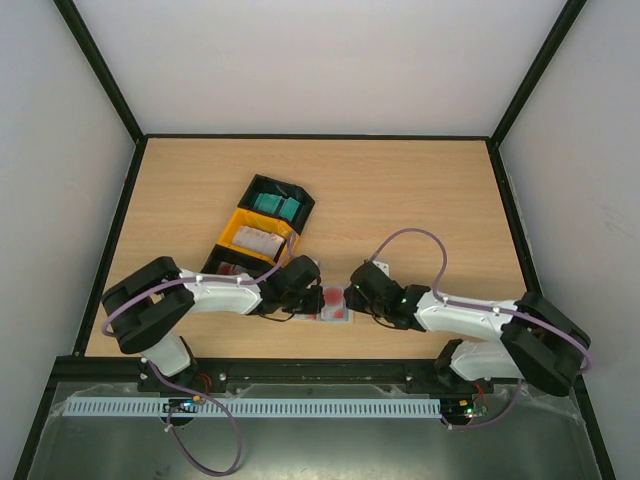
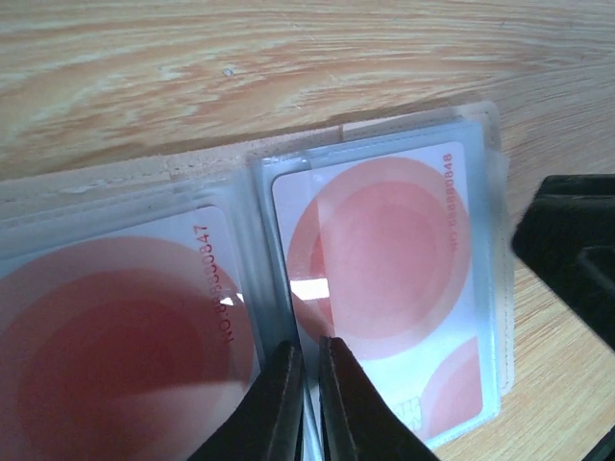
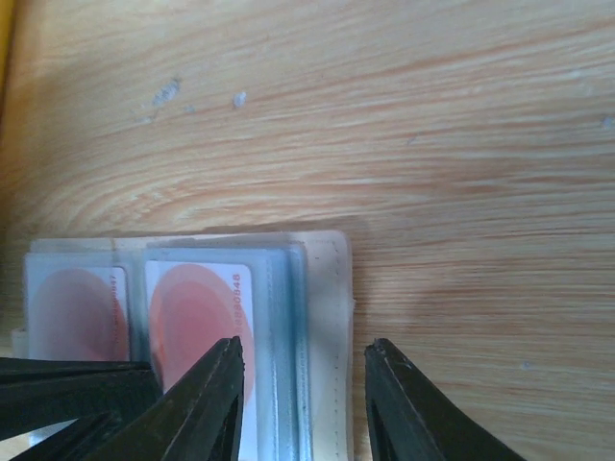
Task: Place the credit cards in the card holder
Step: Insert the credit card into the card holder.
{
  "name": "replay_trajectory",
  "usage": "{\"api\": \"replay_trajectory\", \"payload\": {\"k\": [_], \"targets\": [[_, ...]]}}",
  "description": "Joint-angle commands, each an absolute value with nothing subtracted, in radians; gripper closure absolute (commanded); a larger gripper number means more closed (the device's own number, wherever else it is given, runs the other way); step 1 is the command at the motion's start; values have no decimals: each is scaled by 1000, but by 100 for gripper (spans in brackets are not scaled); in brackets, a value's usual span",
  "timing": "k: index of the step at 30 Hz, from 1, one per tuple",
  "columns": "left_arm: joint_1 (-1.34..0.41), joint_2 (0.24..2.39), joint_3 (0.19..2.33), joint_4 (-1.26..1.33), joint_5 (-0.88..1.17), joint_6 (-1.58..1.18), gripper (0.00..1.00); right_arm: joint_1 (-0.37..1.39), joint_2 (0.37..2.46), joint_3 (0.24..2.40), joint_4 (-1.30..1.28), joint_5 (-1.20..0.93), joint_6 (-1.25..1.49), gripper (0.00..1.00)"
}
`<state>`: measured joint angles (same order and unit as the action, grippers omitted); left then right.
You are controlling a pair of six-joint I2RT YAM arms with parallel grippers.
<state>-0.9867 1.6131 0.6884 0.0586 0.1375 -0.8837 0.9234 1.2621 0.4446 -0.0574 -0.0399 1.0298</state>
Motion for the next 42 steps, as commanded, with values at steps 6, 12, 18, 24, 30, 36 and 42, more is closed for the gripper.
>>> {"api": "replay_trajectory", "payload": {"k": [6, 12, 18, 24, 30, 36, 42], "targets": [[-956, 1650, 642, 10, 97, -899, 93, 929, 1163, 458, -119, -11, 1056, 66], [-938, 1646, 605, 35, 114, -906, 93, 928, 1166, 431, -24, -126, 1052, 74], [-928, 1647, 585, 54, 124, -911, 94, 929, 1210, 430, -38, -112, 1070, 72], [-923, 1650, 572, 67, 133, -916, 94, 928, 1229, 425, -23, -133, 1063, 69], [-918, 1651, 568, 74, 140, -916, 94, 928, 1252, 429, -8, -154, 1050, 70], [-916, 1652, 566, 79, 143, -917, 94, 928, 1262, 423, 30, -192, 1045, 73], [-915, 1652, 563, 83, 144, -919, 94, 928, 1270, 413, 56, -218, 1052, 73]]}}
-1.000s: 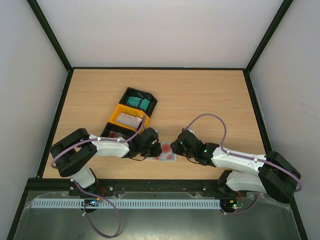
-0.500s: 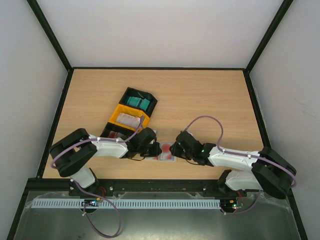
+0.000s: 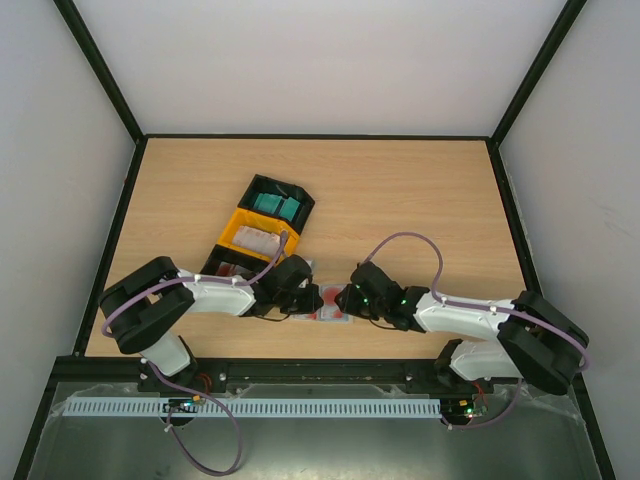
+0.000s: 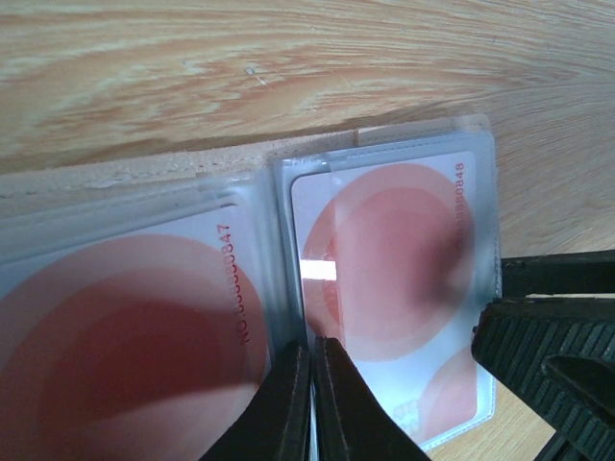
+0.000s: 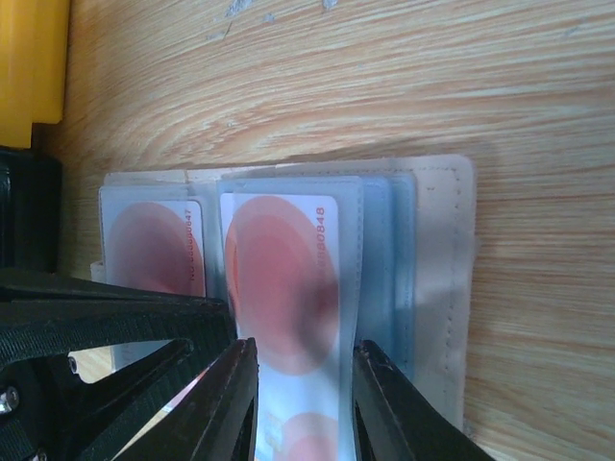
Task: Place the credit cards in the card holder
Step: Insert the credit card into the card holder.
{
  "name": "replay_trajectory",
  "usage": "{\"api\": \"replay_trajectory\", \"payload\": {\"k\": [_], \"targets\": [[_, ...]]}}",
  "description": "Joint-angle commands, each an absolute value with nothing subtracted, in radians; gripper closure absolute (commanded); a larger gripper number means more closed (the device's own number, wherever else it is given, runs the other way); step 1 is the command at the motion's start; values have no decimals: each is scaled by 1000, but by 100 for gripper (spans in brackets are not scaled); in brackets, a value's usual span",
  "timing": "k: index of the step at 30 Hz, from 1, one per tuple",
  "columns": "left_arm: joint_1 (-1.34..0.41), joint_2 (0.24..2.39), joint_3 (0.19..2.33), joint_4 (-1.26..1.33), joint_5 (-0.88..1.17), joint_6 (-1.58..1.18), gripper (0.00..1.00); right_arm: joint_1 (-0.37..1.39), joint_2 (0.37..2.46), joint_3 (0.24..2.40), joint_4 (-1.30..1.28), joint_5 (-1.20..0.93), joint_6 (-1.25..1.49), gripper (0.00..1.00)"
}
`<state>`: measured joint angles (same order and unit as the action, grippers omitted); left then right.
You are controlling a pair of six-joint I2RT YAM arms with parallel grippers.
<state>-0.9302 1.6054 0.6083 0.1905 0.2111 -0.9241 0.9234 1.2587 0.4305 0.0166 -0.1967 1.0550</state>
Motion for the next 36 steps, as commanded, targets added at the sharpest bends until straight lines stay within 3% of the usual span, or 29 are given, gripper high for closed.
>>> {"api": "replay_trajectory", "payload": {"k": [1, 19, 23, 30, 36], "targets": [[-916, 1652, 562, 84, 144, -919, 94, 928, 1270, 410, 62, -221, 1058, 73], [-914, 1651, 553, 97, 147, -925, 94, 928, 1286, 365, 201, -290, 1177, 76], [-915, 1649, 554, 101, 153, -926, 92, 929, 1309, 372, 207, -278, 1168, 82], [-915, 1599, 559, 104, 164, -928, 82, 928, 1332, 373, 188, -205, 1148, 97], [-914, 1504, 586, 60, 142, -923, 67, 928, 1318, 422, 59, -141, 1081, 98]]}}
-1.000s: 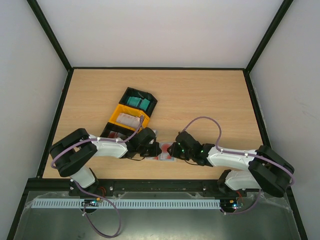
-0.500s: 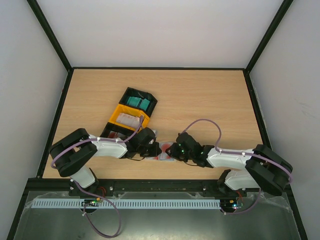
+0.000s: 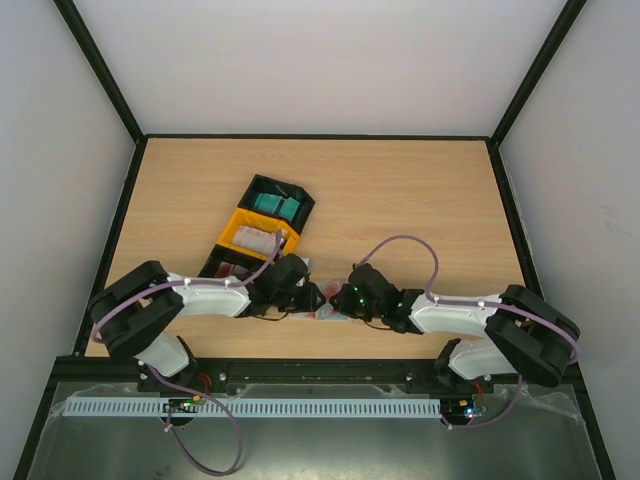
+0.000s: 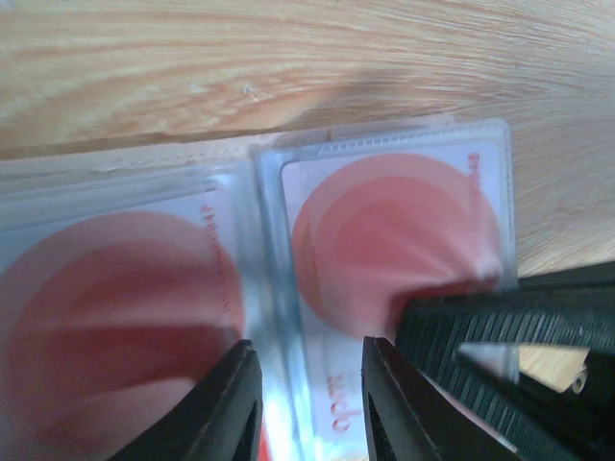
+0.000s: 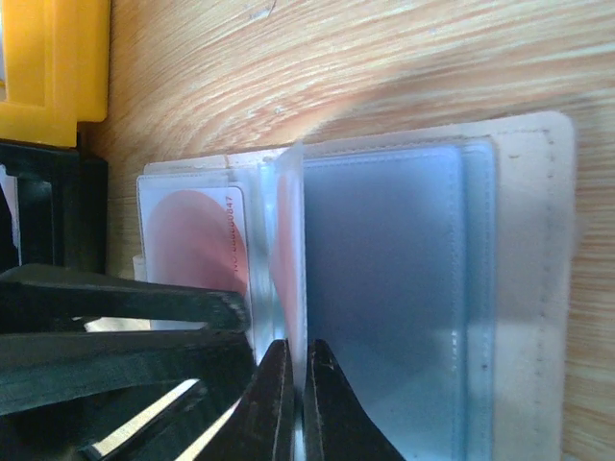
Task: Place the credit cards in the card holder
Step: Insert the credit card into the card holder.
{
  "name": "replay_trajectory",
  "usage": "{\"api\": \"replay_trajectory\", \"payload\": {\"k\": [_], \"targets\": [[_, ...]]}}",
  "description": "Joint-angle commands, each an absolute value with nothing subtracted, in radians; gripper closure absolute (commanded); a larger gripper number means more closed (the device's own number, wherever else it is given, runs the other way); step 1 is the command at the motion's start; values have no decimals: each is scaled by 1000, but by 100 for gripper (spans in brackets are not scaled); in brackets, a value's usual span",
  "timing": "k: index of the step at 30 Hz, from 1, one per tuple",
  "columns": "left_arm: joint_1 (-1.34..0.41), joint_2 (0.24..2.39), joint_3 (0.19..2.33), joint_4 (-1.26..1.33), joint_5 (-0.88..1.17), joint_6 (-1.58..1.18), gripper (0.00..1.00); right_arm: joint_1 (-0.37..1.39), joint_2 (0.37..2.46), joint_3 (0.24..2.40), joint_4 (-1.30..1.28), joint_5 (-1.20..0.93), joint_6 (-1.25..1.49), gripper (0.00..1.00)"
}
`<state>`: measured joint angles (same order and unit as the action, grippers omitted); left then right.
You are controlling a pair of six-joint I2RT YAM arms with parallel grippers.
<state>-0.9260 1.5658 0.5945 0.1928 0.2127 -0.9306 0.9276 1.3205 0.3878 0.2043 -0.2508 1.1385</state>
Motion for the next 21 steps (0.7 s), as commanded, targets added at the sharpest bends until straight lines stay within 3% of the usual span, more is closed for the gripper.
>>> {"api": "replay_trajectory", "payload": {"k": [1, 6, 15, 21], "targets": [[-913, 1477, 593, 43, 128, -921, 62, 929, 1314, 434, 17, -118, 1065, 98], [-906, 1311, 639, -88, 6, -902, 37, 929, 1296, 497, -201, -10, 968, 98], [-798, 981, 710, -324, -176, -871, 22, 929, 1352, 616, -368, 58, 896, 97], [-694, 844, 743, -420, -193, -821, 17, 929, 1391, 682, -354, 30, 889, 73]]}}
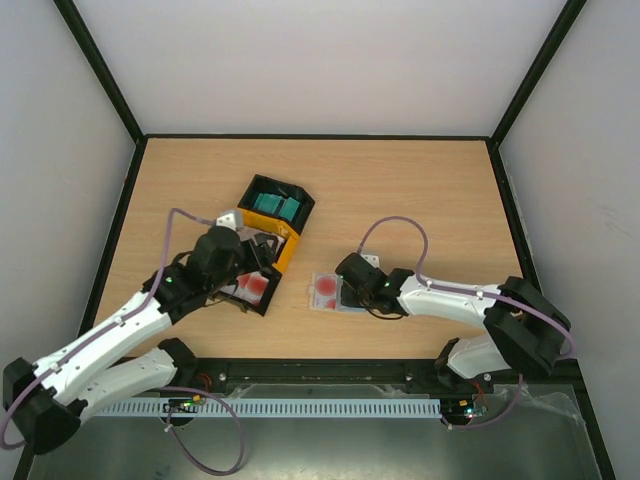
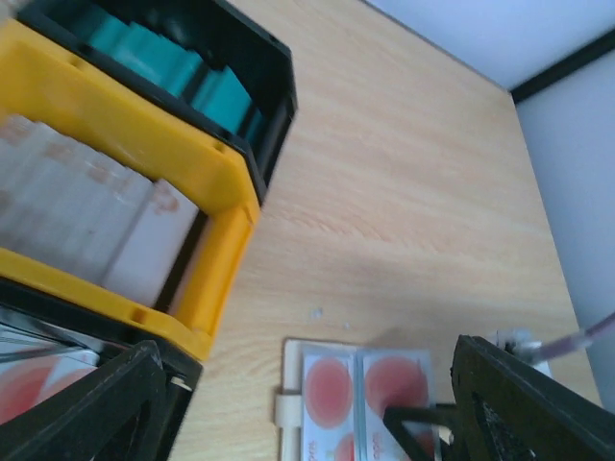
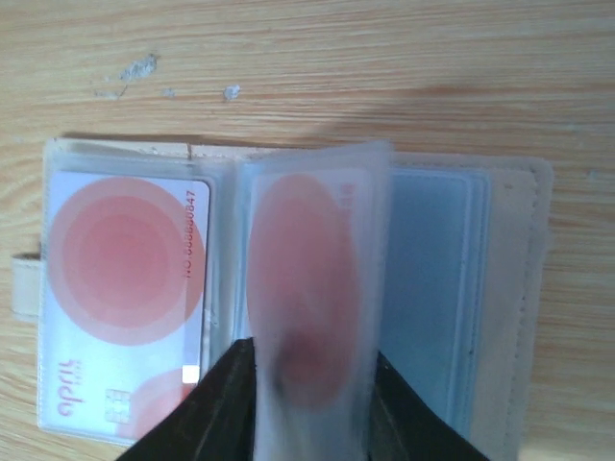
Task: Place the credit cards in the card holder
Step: Insert the credit card into the card holder, then adjust the storage box at the center of the board.
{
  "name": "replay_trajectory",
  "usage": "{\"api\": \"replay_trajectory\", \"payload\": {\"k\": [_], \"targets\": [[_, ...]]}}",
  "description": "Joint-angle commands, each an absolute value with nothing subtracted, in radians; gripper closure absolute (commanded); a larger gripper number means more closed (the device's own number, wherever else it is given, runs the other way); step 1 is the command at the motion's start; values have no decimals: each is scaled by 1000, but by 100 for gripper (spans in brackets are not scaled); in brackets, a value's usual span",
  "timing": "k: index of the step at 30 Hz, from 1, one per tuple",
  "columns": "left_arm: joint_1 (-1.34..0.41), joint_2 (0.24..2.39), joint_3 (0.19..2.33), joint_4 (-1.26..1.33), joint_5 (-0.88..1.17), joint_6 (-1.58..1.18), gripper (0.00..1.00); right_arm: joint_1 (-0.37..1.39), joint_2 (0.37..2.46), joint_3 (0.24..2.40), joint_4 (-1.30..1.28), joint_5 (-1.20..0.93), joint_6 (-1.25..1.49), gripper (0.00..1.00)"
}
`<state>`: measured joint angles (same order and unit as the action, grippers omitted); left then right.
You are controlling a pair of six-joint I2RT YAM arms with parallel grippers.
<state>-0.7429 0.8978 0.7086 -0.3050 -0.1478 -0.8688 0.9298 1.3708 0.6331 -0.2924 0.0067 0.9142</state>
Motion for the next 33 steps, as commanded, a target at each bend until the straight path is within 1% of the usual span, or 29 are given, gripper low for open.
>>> {"api": "replay_trajectory", "payload": {"k": [1, 3, 14, 17, 18, 22, 23, 24, 27, 33], "targets": [[-682, 834, 745, -436, -191, -813, 17, 929, 1392, 689, -344, 12, 888, 68], [-663, 822, 745, -448, -184, -803, 17, 929, 1394, 700, -321, -20, 891, 64], [-613, 849, 743, -438, -92, -763, 15, 929, 1413, 662, -91, -217, 921, 55], [-602, 868, 757, -438, -66, -745, 13, 929, 1415, 630, 9, -262, 936, 45], [-597, 875, 766, -442, -59, -739, 13, 929, 1419, 627, 25, -263, 939, 44], [-584, 915, 799, -463, -32, -705, 8, 929, 1411, 618, 39, -218, 944, 43], [-579, 927, 805, -464, -22, -691, 6, 929, 1383, 612, 43, -198, 946, 43], [-578, 944, 812, -467, -13, -676, 1, 928, 1360, 605, 42, -169, 946, 43], [-577, 1011, 835, -472, 12, -616, 0, 926, 1290, 590, 8, -53, 943, 41], [-576, 1170, 890, -483, 1, -562, 0, 907, 1221, 584, -25, 33, 896, 40]]}}
